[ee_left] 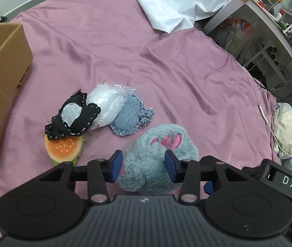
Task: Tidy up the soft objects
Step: 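Close the left tool on the grey-blue plush slipper, then carry the plush slipper with the left tool over the box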
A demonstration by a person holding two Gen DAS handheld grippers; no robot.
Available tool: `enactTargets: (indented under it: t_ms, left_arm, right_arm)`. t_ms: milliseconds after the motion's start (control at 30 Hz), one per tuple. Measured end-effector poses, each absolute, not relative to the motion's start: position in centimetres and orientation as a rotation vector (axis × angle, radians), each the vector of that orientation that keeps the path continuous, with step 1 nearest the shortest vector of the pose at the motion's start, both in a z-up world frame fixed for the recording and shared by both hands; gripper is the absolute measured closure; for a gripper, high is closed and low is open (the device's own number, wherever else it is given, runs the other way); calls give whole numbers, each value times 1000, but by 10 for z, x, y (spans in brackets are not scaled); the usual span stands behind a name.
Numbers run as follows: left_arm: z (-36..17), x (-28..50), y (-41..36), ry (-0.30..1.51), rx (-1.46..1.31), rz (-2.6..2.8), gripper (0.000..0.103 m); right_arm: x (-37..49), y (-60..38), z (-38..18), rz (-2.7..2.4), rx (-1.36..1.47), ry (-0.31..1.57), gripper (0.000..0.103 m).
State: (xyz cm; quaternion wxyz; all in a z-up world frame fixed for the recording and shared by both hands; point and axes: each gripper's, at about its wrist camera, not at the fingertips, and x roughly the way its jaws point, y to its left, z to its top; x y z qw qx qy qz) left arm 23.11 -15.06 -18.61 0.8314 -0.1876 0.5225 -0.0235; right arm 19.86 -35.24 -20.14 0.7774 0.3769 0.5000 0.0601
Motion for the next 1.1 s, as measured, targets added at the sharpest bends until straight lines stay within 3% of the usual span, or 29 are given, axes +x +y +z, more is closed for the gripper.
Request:
enactTargets:
  t_ms: [333, 600, 767, 1100]
  left_arm:
    - [-200, 242, -145, 1114, -456, -55, 68]
    - [-207, 247, -139, 1128, -526, -50, 72]
    - [-202, 244, -135, 1129, -547, -50, 79]
    - [-167, 230, -124, 1054, -527, -41, 81]
  right_arm:
    - [211, -344, -217, 117, 834, 1133, 59]
    - [219, -338, -230, 85, 857, 1161, 59]
    - [219, -333, -227, 89, 832, 1140, 68]
    - [212, -325, -200, 178, 784, 1043, 71]
